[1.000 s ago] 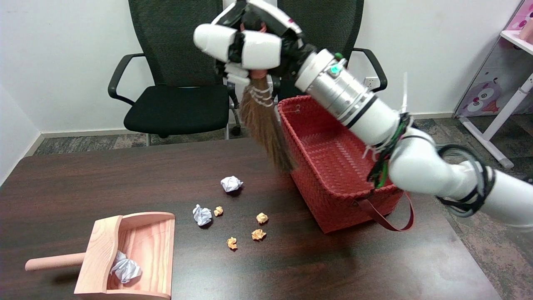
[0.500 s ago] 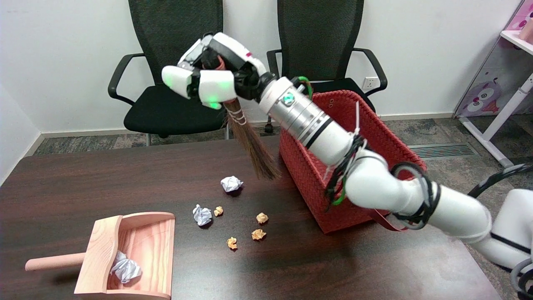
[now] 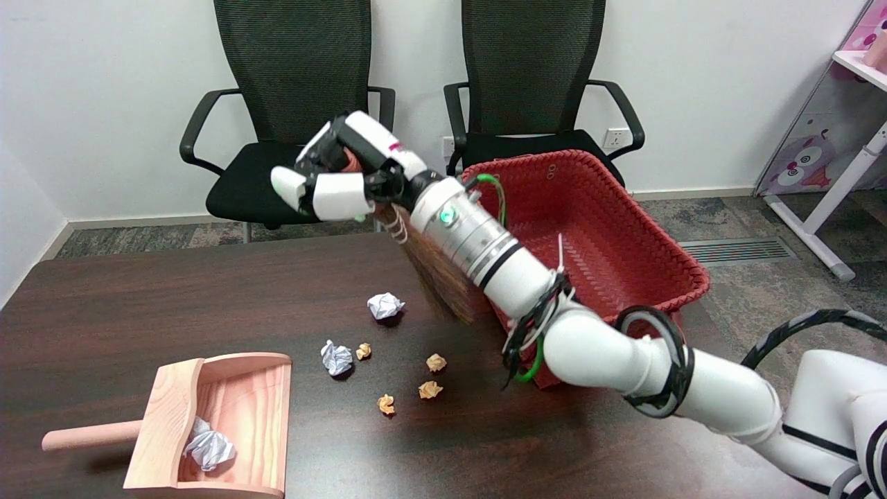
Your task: Sweep the paper ball into the dustpan.
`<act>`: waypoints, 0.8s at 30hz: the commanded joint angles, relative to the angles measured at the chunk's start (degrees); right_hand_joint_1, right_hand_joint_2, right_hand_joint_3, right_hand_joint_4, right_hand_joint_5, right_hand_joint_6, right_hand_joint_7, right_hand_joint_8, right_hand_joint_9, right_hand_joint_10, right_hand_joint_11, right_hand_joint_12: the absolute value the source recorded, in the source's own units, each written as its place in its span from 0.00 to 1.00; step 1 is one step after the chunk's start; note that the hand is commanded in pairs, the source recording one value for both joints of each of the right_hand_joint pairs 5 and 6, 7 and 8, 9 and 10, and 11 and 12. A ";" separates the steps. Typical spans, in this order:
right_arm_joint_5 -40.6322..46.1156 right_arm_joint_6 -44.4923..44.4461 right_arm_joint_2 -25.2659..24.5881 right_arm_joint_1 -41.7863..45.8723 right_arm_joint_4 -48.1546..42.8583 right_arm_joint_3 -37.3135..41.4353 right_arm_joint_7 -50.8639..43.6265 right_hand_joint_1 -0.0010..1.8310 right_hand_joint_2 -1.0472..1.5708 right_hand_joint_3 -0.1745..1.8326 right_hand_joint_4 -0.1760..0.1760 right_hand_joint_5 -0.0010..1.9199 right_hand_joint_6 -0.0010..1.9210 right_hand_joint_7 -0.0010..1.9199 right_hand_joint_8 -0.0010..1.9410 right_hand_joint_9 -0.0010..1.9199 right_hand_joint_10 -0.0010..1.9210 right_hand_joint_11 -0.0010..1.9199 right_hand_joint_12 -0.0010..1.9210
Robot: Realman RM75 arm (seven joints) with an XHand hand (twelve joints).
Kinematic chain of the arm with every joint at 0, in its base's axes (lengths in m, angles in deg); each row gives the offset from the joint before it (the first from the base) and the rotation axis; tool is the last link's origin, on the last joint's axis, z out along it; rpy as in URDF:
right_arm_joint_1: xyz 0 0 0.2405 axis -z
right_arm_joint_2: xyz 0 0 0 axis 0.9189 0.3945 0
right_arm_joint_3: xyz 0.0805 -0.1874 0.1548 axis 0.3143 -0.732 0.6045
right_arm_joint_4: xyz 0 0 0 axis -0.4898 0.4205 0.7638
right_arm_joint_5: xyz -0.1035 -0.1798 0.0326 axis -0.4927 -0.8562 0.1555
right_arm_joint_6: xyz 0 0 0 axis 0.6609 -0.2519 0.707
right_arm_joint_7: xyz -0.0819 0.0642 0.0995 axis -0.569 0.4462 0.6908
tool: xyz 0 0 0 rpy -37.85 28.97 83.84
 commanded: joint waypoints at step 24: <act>-22.84 -12.88 -3.69 16.83 -6.19 -6.03 -6.40 0.53 0.82 0.89 1.00 1.00 1.00 1.00 0.99 1.00 1.00 1.00 1.00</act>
